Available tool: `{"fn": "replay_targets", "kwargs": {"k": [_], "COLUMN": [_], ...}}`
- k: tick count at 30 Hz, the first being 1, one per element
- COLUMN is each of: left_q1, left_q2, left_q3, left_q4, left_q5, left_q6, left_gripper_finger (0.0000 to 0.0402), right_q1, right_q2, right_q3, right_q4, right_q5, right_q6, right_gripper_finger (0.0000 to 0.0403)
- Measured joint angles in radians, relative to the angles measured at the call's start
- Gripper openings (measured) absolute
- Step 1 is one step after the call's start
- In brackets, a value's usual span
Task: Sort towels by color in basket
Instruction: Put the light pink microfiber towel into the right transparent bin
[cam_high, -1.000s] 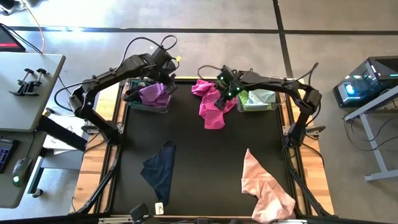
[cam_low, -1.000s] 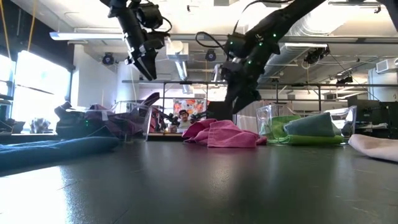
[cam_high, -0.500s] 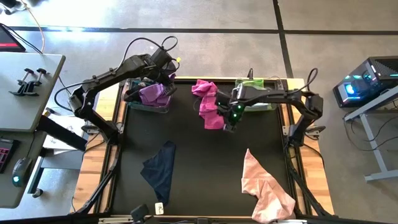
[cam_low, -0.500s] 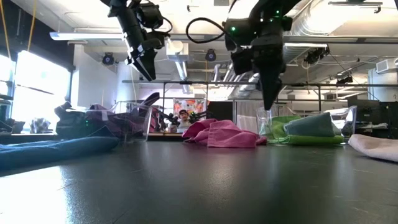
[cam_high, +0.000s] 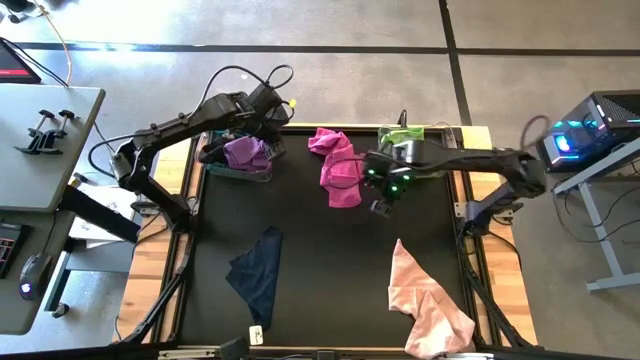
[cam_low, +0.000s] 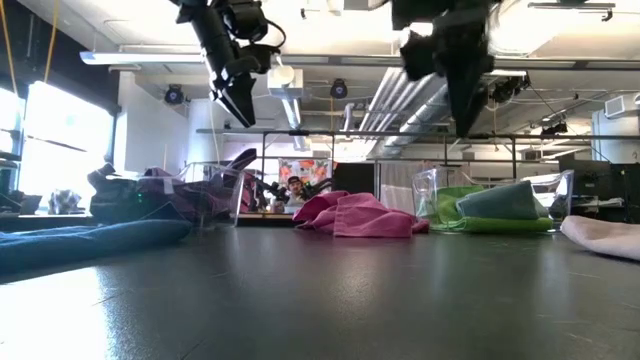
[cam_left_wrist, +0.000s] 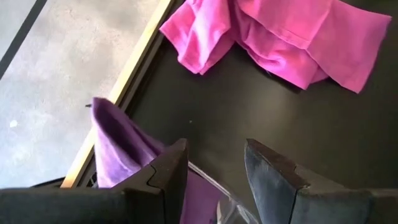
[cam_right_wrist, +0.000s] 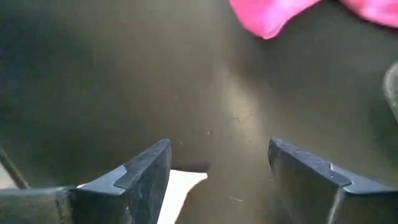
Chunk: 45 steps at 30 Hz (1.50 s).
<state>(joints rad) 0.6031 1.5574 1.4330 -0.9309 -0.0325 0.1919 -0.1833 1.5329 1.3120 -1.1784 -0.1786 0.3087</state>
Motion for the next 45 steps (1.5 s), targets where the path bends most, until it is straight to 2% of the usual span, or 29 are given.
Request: {"fn": "replay_targets", "kwargs": {"k": [4, 9, 14, 19, 25, 29, 36, 41, 45], "left_q1": [-0.012, -0.027, -0.048, -0.071, -0.091, -0.102, -0.102, -0.110, -0.123], "left_q2": [0.000, 0.000, 0.000, 0.000, 0.000, 0.000, 0.000, 0.000, 0.000], "left_q3": [0.000, 0.000, 0.000, 0.000, 0.000, 0.000, 0.000, 0.000, 0.000], "left_q4": [0.000, 0.000, 0.001, 0.008, 0.017, 0.016, 0.007, 0.000, 0.000], "left_q5": [0.001, 0.002, 0.007, 0.008, 0.008, 0.007, 0.007, 0.010, 0.013], "left_q6": [0.004, 0.003, -0.004, -0.004, -0.007, -0.007, -0.003, -0.004, -0.004], "left_gripper_finger": [0.0145, 0.0145, 0.0145, 0.0145, 0.0145, 0.0145, 0.0145, 0.0145, 0.0145], "right_q1": [0.076, 0.253, 0.432, 0.522, 0.551, 0.550, 0.542, 0.514, 0.461], "right_q2": [-0.134, -0.252, -0.277, -0.276, -0.250, -0.198, -0.100, -0.088, -0.086], "right_q3": [-0.162, -0.368, -0.452, -0.575, -0.715, -0.761, -0.791, -0.792, -0.794], "right_q4": [0.104, 0.199, 0.252, 0.352, 0.534, 0.594, 0.628, 0.611, 0.607], "right_q5": [-0.054, -0.130, -0.158, -0.205, -0.222, -0.221, -0.260, -0.237, -0.242], "right_q6": [0.221, 0.582, 0.836, 1.049, 1.178, 1.155, 1.153, 1.148, 1.081], "right_gripper_finger": [0.0264, 0.0264, 0.0264, 0.0264, 0.0258, 0.0232, 0.0161, 0.0097, 0.0047]}}
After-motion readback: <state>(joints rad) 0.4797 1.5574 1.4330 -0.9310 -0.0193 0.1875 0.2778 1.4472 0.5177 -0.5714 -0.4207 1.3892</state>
